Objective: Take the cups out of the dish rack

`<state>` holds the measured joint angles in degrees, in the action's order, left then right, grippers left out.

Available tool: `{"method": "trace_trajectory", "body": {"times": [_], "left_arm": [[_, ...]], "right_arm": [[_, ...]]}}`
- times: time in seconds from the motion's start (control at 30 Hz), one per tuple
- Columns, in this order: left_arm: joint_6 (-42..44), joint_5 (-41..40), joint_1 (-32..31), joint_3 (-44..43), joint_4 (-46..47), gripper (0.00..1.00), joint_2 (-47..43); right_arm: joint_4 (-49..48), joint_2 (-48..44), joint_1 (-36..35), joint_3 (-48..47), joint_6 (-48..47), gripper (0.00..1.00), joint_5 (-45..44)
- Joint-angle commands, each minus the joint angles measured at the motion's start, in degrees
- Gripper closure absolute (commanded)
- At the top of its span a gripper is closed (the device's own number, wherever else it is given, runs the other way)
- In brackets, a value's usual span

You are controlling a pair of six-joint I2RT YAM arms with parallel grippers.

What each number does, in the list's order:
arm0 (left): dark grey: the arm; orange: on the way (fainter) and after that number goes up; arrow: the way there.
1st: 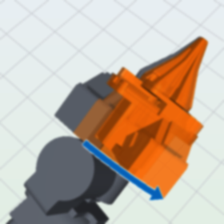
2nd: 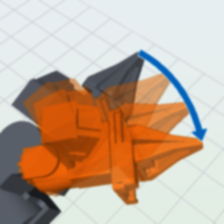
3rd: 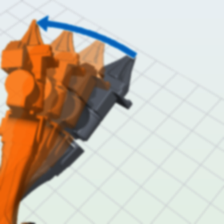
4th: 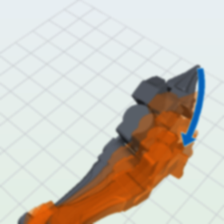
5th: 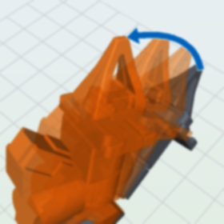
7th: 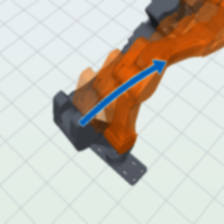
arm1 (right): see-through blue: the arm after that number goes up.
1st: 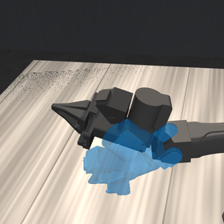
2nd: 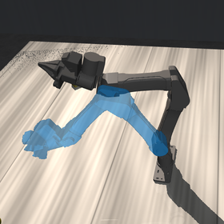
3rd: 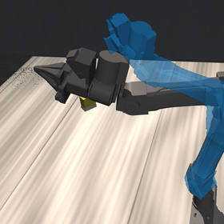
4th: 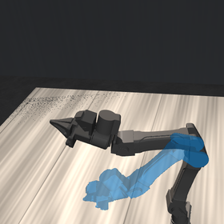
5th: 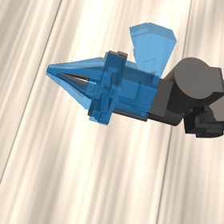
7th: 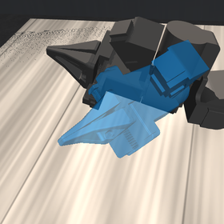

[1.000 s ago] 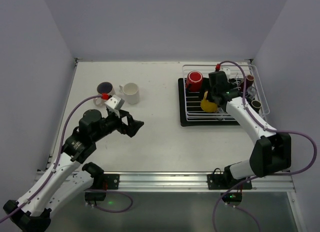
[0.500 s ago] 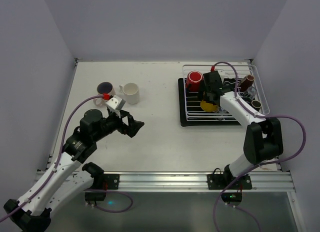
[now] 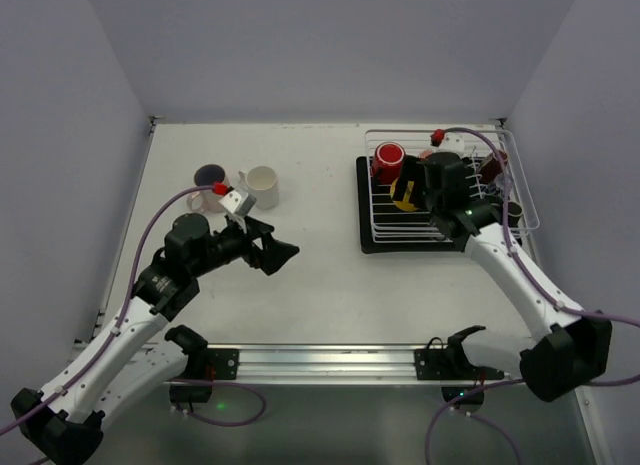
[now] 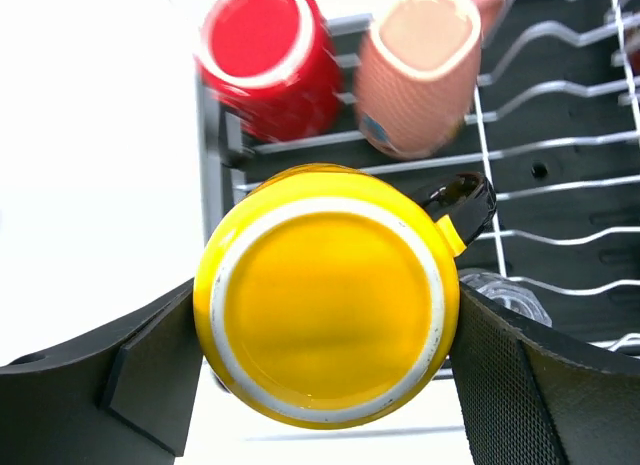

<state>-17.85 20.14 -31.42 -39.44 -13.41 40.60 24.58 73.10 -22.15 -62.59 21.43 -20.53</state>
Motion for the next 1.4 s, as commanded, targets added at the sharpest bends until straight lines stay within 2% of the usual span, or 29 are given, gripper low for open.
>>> {"method": "trace_trajectory", "body": {"times": [0.0, 0.1, 0.17, 0.3, 0.4, 0.6, 0.73, 0.8, 0.9, 0.93, 1.0, 1.03, 1.07, 1.1, 1.13, 1.23, 1.27, 1.33, 1.37], "left_arm": [[-6.8, 7.1, 0.0, -0.9, 8.8, 0.03, 0.6], [-12.6, 11.8, 0.0, 0.2, 16.2, 0.05, 2.7], [-17.4, 15.1, 0.0, 1.2, 21.6, 0.07, 4.5], [-24.6, 16.0, 0.0, 4.0, 32.0, 0.11, 5.5], [-30.1, 16.2, 0.0, 6.1, 37.9, 0.13, 6.4], [-35.1, 16.4, -1.2, 8.9, 46.0, 0.17, 8.9], [-36.5, 15.9, -2.2, 9.6, 47.7, 0.21, 10.4], [-37.3, 15.7, -2.5, 9.9, 49.3, 0.23, 11.2], [-38.6, 15.5, -2.8, 10.9, 52.3, 0.34, 11.3], [-38.8, 15.3, -2.9, 11.1, 53.0, 0.47, 11.3], [-38.9, 14.4, -2.9, 11.5, 53.9, 0.61, 10.7], [-38.8, 14.1, -2.9, 11.5, 54.2, 0.78, 10.6], [-38.8, 13.8, -2.9, 11.7, 54.4, 0.85, 10.4], [-38.6, 13.5, -2.9, 11.7, 54.4, 0.96, 9.9], [-38.4, 13.3, -2.9, 11.8, 54.2, 1.00, 9.7], [-37.4, 12.9, -2.9, 12.0, 53.0, 1.00, 8.2], [-36.9, 12.6, -2.8, 11.9, 51.3, 1.00, 7.7], [-34.4, 11.7, -2.9, 11.4, 48.5, 1.00, 5.9], [-33.1, 11.1, -2.9, 10.7, 43.0, 1.00, 5.4]], "right_arm": [[-10.2, -9.5, -1.5, 2.5, 1.2, 0.50, 3.6], [-14.7, -16.0, -6.1, 5.5, 3.5, 0.50, 7.6], [-19.1, -20.1, -8.4, 8.3, 6.8, 0.50, 13.9], [-31.1, -25.1, -9.7, 14.8, 15.6, 0.51, 28.2], [-40.2, -25.6, -10.9, 18.6, 22.2, 0.51, 37.4], [-47.9, -22.7, -14.8, 21.2, 25.8, 0.50, 40.7], [-55.8, -18.9, -16.5, 23.2, 29.5, 0.50, 43.4], [-56.7, -17.6, -17.9, 23.2, 29.9, 0.50, 43.4], [-58.8, -15.5, -19.0, 23.5, 30.7, 0.50, 42.9], [-60.2, -15.2, -19.2, 24.2, 31.3, 0.50, 42.5], [-61.7, -14.1, -19.2, 25.0, 32.1, 0.50, 42.9], [-62.9, -13.7, -19.2, 25.3, 32.9, 0.50, 42.9], [-63.6, -13.5, -19.2, 25.7, 33.1, 0.50, 42.7], [-64.9, -13.4, -19.3, 26.4, 33.6, 0.48, 42.6], [-65.3, -13.4, -19.2, 26.6, 33.8, 0.38, 42.2], [-65.2, -13.8, -19.2, 27.1, 33.9, 0.14, 41.2], [-64.7, -13.9, -19.2, 27.1, 33.9, 0.02, 40.8], [-63.1, -14.9, -19.2, 27.0, 32.8, 0.01, 39.7], [-62.3, -15.6, -18.9, 27.1, 32.4, 0.01, 37.8]]}}
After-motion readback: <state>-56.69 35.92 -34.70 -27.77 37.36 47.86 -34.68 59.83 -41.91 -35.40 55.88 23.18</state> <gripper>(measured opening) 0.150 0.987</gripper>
